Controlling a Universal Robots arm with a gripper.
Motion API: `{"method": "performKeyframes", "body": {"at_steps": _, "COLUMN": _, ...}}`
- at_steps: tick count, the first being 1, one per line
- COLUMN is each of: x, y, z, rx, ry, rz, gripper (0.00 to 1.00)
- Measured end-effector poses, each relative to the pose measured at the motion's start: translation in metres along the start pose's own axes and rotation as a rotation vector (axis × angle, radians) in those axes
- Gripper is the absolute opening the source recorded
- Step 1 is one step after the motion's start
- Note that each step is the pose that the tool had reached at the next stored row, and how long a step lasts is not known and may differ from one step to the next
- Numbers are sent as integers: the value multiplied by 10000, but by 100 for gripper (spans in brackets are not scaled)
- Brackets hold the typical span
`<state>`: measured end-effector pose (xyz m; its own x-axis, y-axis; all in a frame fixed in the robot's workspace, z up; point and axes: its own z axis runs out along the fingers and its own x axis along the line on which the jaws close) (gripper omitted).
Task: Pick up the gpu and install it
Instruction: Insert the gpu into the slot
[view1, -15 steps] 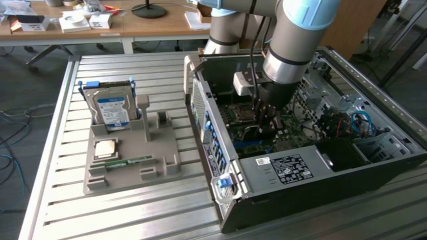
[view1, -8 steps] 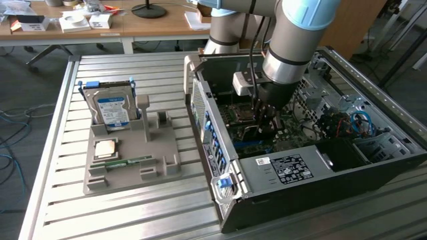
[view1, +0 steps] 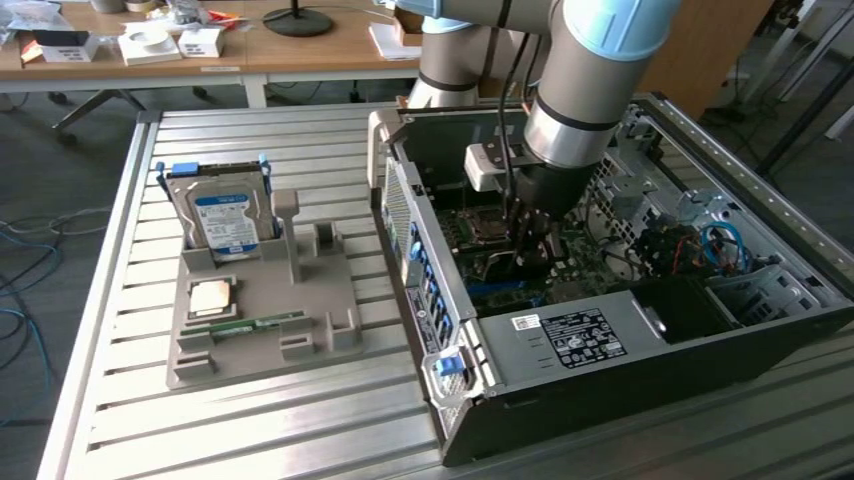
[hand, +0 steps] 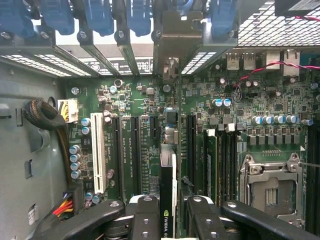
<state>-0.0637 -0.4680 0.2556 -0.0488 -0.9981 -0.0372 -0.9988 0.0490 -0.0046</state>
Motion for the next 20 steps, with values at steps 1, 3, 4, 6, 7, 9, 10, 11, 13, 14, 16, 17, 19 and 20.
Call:
{"method": "performKeyframes", "body": {"at_steps": 1, "x": 0, "y": 0, "z": 0, "rx": 0, "ry": 0, "rz": -1, "gripper": 26}}
{"method": "performKeyframes", "body": {"at_steps": 3, "x": 0, "y": 2, "z": 1, "rx": 0, "ry": -1, "rz": 0, "gripper": 26}}
{"method": "performKeyframes", "body": {"at_steps": 4, "x": 0, "y": 2, "z": 1, "rx": 0, "ry": 0, "rz": 0, "gripper": 26}}
{"method": "performKeyframes", "body": {"at_steps": 6, "x": 0, "y": 2, "z": 1, "rx": 0, "ry": -1, "rz": 0, "gripper": 26}}
{"method": "performKeyframes", "body": {"at_steps": 7, "x": 0, "y": 2, "z": 1, "rx": 0, "ry": -1, "rz": 0, "gripper": 26}}
{"method": "performKeyframes", "body": {"at_steps": 9, "x": 0, "y": 2, "z": 1, "rx": 0, "ry": -1, "rz": 0, "gripper": 26}}
{"method": "performKeyframes", "body": {"at_steps": 10, "x": 0, "y": 2, "z": 1, "rx": 0, "ry": -1, "rz": 0, "gripper": 26}}
{"method": "performKeyframes", "body": {"at_steps": 11, "x": 0, "y": 2, "z": 1, "rx": 0, "ry": -1, "rz": 0, "gripper": 26}}
{"method": "performKeyframes", "body": {"at_steps": 13, "x": 0, "y": 2, "z": 1, "rx": 0, "ry": -1, "rz": 0, "gripper": 26}}
{"method": "performKeyframes", "body": {"at_steps": 14, "x": 0, "y": 2, "z": 1, "rx": 0, "ry": 2, "rz": 0, "gripper": 26}}
{"method": "performKeyframes", "body": {"at_steps": 16, "x": 0, "y": 2, "z": 2, "rx": 1, "ry": 11, "rz": -1, "gripper": 26}}
{"method": "performKeyframes", "body": {"at_steps": 17, "x": 0, "y": 2, "z": 2, "rx": 1, "ry": 19, "rz": 0, "gripper": 26}}
{"method": "performKeyframes", "body": {"at_steps": 19, "x": 0, "y": 2, "z": 2, "rx": 3, "ry": 42, "rz": 0, "gripper": 26}}
{"method": "performKeyframes", "body": {"at_steps": 20, "x": 0, "y": 2, "z": 1, "rx": 2, "ry": 54, "rz": 0, "gripper": 26}}
